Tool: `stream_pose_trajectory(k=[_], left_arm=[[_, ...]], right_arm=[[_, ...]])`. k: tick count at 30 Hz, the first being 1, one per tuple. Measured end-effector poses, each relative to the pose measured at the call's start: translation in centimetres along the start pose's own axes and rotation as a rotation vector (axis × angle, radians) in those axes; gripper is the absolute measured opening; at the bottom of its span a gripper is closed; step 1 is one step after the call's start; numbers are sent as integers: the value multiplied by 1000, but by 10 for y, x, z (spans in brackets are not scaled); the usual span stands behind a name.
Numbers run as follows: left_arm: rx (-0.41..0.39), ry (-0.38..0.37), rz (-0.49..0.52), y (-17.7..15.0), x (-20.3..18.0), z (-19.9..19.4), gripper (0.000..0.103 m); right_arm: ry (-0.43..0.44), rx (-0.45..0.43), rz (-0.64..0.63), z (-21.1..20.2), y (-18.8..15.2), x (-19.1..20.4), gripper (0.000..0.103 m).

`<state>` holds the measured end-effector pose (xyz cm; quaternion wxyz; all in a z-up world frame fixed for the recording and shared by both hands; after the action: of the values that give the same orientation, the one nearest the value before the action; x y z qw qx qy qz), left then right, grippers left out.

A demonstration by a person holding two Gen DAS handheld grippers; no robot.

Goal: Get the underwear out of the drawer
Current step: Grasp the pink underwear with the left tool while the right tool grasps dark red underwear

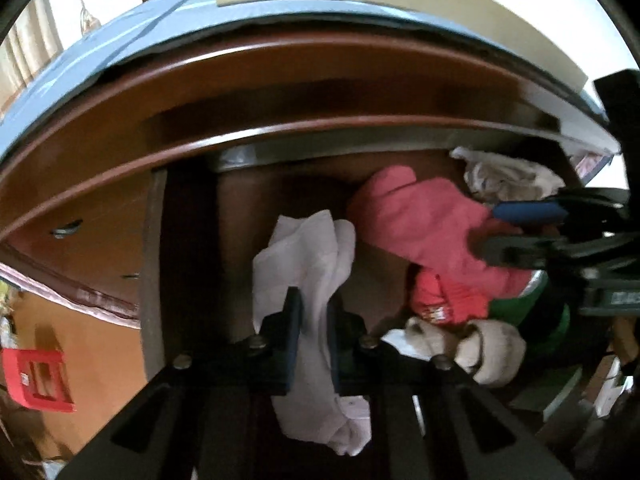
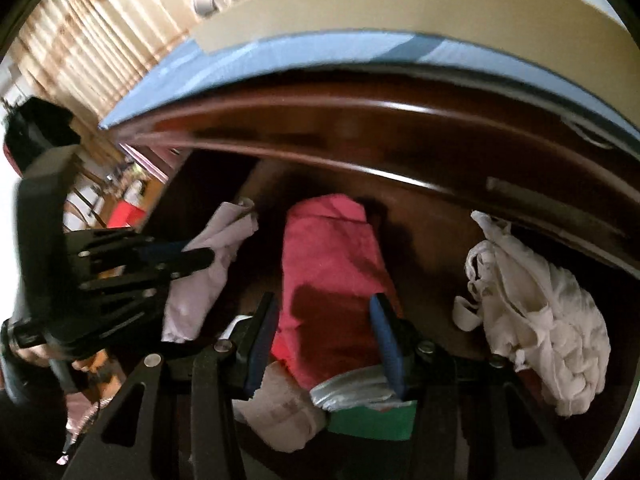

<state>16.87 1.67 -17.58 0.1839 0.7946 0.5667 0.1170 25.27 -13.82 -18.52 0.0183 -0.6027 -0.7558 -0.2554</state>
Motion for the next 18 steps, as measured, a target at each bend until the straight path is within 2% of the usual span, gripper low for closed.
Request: stream_pose_trajectory(k=[3,5,8,12,13,18], left_arm=[[-26,-33,-36,-7,8,-12,9],[-49,-43,-50,5,10,-16,9],[-75,-50,-44,2,14,-19,9],[-98,-68,-54,4,14,-29,7],[-102,-73,-55,5,14,-30,7],[-46,-73,-41,1,11,-22,7]], right_arm=[[-39,45,-32,13,5,3,50],[-59,71,-39,19,7,4,50],[-84,116,-63,31,10,8,61],[-141,176,-98,49,14,13,63],[-162,167,-107,52,15,12,63],[-179,161,-107,55,19,15,63]])
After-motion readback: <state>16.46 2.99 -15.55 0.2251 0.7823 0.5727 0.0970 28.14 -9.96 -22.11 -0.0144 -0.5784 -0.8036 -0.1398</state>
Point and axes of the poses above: each gripper's, at about its wrist camera, not at the fingertips, and z roughly the way its jaws point, x to its left, y to its top, the point moved 4 cm from there along z, roughly the way its jaws point, and after that the axes turned 3 degrees about y, right-handed, at the moved point
